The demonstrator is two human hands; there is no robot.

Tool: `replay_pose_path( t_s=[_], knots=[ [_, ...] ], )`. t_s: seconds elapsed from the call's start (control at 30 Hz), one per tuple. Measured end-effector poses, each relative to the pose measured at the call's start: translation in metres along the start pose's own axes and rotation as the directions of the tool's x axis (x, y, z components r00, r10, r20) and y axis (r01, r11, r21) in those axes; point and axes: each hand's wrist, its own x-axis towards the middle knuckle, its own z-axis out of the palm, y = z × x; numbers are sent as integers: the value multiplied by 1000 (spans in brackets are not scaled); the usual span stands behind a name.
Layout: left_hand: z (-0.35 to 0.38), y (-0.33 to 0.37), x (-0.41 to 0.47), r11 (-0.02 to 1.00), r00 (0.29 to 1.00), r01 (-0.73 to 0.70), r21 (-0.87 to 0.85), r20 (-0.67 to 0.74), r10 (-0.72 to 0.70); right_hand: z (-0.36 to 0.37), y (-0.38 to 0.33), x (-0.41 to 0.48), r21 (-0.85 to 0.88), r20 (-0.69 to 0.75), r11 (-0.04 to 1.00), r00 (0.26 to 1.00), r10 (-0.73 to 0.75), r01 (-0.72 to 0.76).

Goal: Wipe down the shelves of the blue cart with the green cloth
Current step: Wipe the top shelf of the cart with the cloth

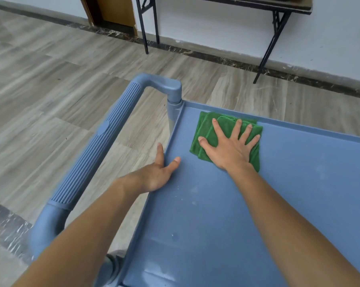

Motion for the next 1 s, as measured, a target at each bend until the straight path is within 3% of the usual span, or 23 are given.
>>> replay_pose_path(
  t_s=[0.13,0.33,0.47,0.77,1.0],
  knots=[
    [10,-11,0,995,994,-98,-6,-41,98,11,-2,-39,13,-31,1000,999,-22,22],
    [21,-24,1,878,896,-252,408,-245,371,28,-9,-124,-20,-86,997,994,-71,69],
    [22,-28,9,779,836,-256,572,-274,476,36,-16,-184,-45,-71,996,994,-77,74],
    [22,-24,10,780,840,-244,576,-277,467,47,-35,-296,-30,-95,991,986,-134,132],
    [20,-24,11,884,874,-304,355,-266,407,49,-40,-288,-29,-115,994,988,-105,102]
  ],
)
